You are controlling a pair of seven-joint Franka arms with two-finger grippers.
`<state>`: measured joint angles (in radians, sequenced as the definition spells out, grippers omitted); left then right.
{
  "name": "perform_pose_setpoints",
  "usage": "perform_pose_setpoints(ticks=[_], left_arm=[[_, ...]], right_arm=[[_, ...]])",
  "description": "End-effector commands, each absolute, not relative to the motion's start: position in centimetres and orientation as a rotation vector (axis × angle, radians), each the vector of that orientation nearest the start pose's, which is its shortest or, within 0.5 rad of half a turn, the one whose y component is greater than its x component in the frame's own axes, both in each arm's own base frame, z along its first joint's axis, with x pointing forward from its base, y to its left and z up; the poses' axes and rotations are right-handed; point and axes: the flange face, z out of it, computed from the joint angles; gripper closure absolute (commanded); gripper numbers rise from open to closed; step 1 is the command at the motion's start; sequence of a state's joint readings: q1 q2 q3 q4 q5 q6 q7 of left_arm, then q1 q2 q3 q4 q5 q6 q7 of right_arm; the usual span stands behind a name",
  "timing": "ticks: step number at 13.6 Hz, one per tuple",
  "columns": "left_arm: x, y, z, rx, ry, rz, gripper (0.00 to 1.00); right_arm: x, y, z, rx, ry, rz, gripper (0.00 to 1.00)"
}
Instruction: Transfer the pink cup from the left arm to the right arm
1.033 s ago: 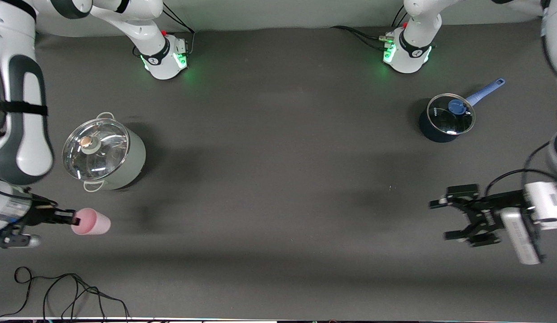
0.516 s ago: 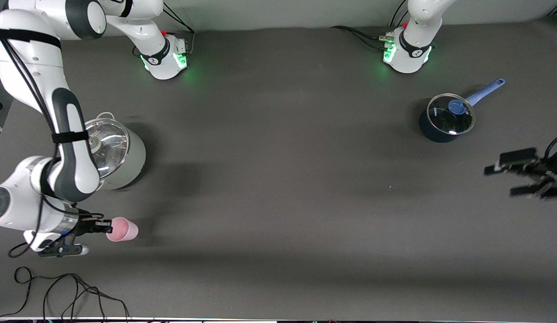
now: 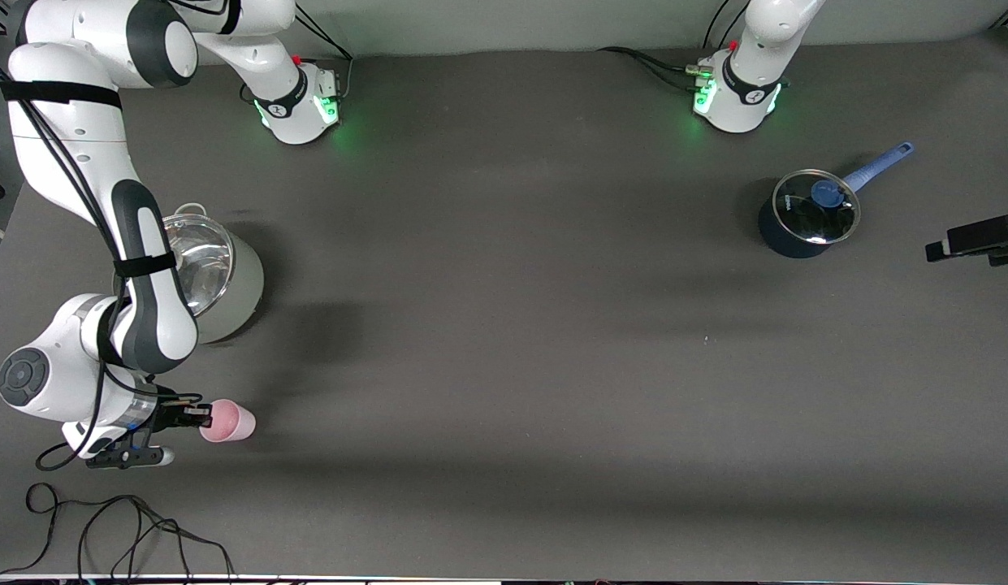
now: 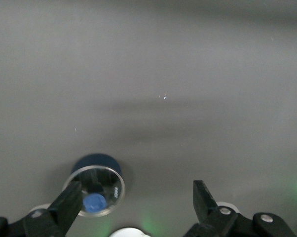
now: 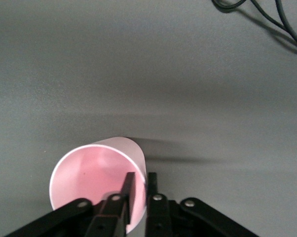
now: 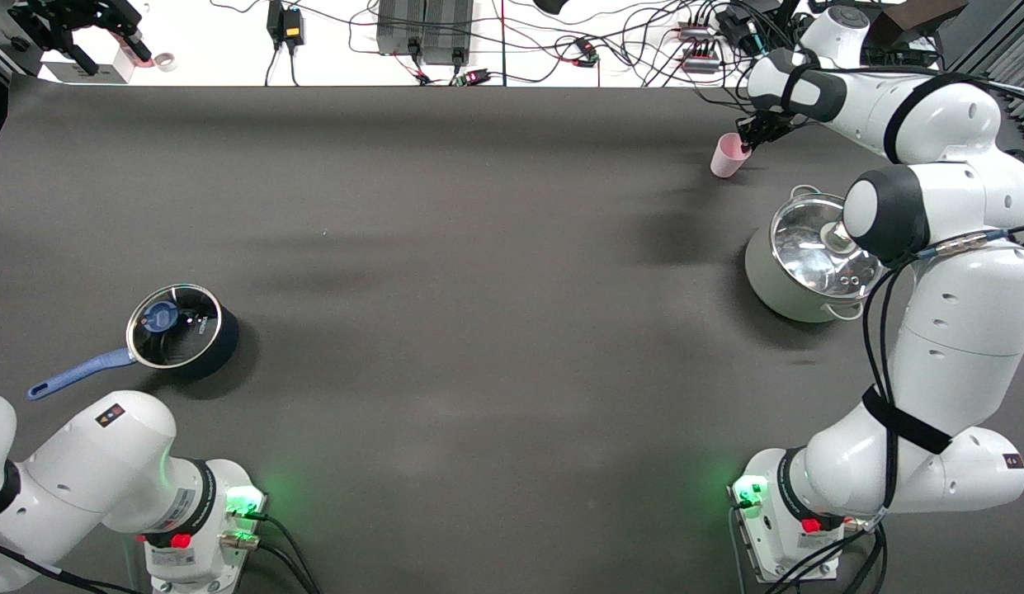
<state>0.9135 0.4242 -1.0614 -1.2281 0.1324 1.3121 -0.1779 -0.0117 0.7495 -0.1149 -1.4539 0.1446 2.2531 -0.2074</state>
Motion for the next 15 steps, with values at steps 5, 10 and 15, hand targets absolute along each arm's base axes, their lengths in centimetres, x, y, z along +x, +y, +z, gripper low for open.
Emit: perform_pose_setpoints(ticks=[5, 10, 15], left_arm=[[58.9, 3.7, 61.4, -3.251, -0.211, 0.355, 0.00], [58.4, 2.3, 61.5, -3.218, -0.179, 0.339, 0.00], [59.1, 4.7, 60.3, -3.198, -0.107, 0.359, 0.00]], right_arm=[[72.2, -8.1, 25.8, -3.121, -0.069, -0.117, 0.00], [71.7, -7.5, 31.9, -3.112, -0.081, -0.100, 0.00], [68.1, -8.2, 45.2, -3.164, -0.151, -0.084, 0.00]])
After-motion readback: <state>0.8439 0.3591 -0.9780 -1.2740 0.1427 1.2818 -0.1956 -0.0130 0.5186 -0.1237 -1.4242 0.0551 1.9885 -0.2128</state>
